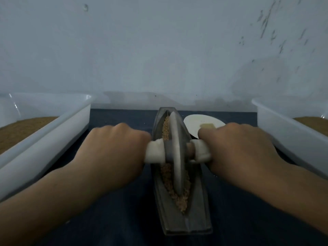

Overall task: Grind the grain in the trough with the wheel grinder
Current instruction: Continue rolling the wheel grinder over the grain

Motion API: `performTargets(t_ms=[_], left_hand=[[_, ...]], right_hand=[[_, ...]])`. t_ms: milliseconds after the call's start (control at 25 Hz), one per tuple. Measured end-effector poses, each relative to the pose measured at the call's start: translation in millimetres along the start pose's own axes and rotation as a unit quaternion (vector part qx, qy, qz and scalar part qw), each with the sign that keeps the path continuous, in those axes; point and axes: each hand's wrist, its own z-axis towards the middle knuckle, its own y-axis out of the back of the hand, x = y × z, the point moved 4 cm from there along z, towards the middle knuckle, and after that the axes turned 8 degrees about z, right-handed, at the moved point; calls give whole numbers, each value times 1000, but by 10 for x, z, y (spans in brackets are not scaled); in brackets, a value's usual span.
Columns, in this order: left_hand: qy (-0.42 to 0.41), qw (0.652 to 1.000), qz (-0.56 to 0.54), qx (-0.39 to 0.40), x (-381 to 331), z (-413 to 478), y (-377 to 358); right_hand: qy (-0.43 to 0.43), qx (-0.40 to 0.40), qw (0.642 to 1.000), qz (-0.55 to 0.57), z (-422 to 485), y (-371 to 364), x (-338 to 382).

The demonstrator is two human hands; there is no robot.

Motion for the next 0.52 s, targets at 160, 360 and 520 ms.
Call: performTargets(t_ms=[160, 360, 520], left_hand=[[106, 991, 31, 71, -54, 482, -130], [25, 999, 0, 48, 8, 157, -126], [36, 999, 13, 14, -12, 88, -58]], right_hand=[[-93, 122, 988, 2, 432, -271, -38], [-27, 74, 996, -28, 232, -109, -38], [-37, 23, 999, -9, 76, -65, 38]])
